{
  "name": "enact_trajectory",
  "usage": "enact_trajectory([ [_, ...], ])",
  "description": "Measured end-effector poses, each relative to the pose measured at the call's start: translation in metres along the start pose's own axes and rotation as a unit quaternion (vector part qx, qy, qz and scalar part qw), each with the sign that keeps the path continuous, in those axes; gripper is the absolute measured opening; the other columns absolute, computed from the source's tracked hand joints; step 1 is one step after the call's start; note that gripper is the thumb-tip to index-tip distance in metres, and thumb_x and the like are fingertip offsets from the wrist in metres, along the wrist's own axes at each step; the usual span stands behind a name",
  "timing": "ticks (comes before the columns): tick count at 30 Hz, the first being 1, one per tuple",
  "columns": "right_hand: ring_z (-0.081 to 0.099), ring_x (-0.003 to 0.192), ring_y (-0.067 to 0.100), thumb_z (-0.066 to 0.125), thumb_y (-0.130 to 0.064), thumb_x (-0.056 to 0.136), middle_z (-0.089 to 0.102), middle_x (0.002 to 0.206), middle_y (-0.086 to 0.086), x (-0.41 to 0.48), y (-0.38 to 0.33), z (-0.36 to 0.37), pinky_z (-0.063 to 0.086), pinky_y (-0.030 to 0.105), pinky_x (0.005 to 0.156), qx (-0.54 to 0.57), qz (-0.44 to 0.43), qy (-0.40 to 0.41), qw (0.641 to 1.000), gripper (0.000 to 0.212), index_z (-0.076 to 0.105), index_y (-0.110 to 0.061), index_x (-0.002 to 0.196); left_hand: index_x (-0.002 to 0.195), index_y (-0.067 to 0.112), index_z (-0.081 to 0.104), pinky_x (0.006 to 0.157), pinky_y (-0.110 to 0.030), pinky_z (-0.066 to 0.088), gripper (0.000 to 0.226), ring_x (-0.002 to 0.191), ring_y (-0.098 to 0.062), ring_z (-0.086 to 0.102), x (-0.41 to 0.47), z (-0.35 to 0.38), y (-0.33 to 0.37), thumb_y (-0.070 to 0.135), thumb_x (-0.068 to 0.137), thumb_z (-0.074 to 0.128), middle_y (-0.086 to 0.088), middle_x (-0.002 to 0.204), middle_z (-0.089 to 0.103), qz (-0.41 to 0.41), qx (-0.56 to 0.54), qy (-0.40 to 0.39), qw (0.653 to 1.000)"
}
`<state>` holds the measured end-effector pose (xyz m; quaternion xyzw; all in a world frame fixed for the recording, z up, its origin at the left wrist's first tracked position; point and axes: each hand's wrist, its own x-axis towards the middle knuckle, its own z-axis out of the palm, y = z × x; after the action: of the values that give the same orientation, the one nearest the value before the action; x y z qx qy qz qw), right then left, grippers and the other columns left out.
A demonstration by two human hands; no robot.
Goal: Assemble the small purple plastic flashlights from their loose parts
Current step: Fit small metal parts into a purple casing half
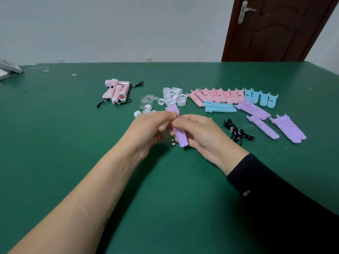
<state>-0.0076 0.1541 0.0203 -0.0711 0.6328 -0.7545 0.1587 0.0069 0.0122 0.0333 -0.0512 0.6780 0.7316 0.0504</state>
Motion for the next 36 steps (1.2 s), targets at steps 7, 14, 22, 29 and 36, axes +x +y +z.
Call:
enact_trajectory([
  [7,0.067,0.072,0.013,0.067,-0.010,0.086,0.071,0.078,0.005,0.000,0.002,0.003,0.053,0.032,0.076,-0.020,-0.010,0.022,1.000,0.006,0.069,-0.013,0.081,0.073,0.018,0.073,0.074,-0.027,0.048,0.016,0.062,-0.011,0.060,-0.002,0.001,0.000,0.021,0.087,0.066,-0.005,0.079,0.065,0.010,-0.008,-0.008,1.000],
  [14,0.061,0.069,0.017,0.071,-0.016,0.080,0.070,0.076,0.006,0.001,0.002,0.003,0.045,0.034,0.077,0.011,-0.017,0.050,0.999,0.007,0.067,-0.015,0.075,0.088,0.020,0.071,0.072,-0.023,0.048,0.013,0.071,-0.008,0.064,-0.007,0.004,0.001,0.031,0.090,0.064,0.006,0.077,0.071,0.038,0.026,-0.026,0.999],
  [22,0.066,0.063,0.012,0.068,-0.008,0.083,0.069,0.069,0.003,0.000,0.001,0.001,0.054,0.022,0.060,0.020,0.000,0.031,0.999,0.010,0.063,-0.013,0.075,0.077,0.021,0.074,0.070,-0.020,0.049,0.015,0.070,-0.011,0.062,-0.005,-0.001,0.000,0.029,0.089,0.067,0.005,0.071,0.069,0.042,0.037,-0.035,0.998],
  [29,0.067,0.065,0.014,0.066,-0.006,0.085,0.070,0.071,0.005,0.002,0.001,-0.001,0.054,0.025,0.062,0.081,0.018,-0.003,0.997,0.009,0.062,-0.010,0.078,0.092,0.022,0.072,0.071,-0.022,0.053,0.009,0.068,-0.011,0.061,0.000,-0.004,0.000,0.027,0.088,0.065,0.003,0.085,0.071,0.028,-0.024,-0.087,0.995],
  [36,0.071,0.087,0.019,0.070,-0.026,0.083,0.074,0.095,0.007,0.003,-0.006,-0.008,0.057,0.026,0.072,0.057,0.043,-0.069,0.995,0.026,0.070,-0.008,0.103,0.098,0.017,0.072,0.065,-0.022,0.055,0.015,0.078,-0.014,0.067,0.006,-0.001,-0.002,0.019,0.096,0.057,0.000,0.099,0.074,0.032,-0.115,-0.021,0.993],
])
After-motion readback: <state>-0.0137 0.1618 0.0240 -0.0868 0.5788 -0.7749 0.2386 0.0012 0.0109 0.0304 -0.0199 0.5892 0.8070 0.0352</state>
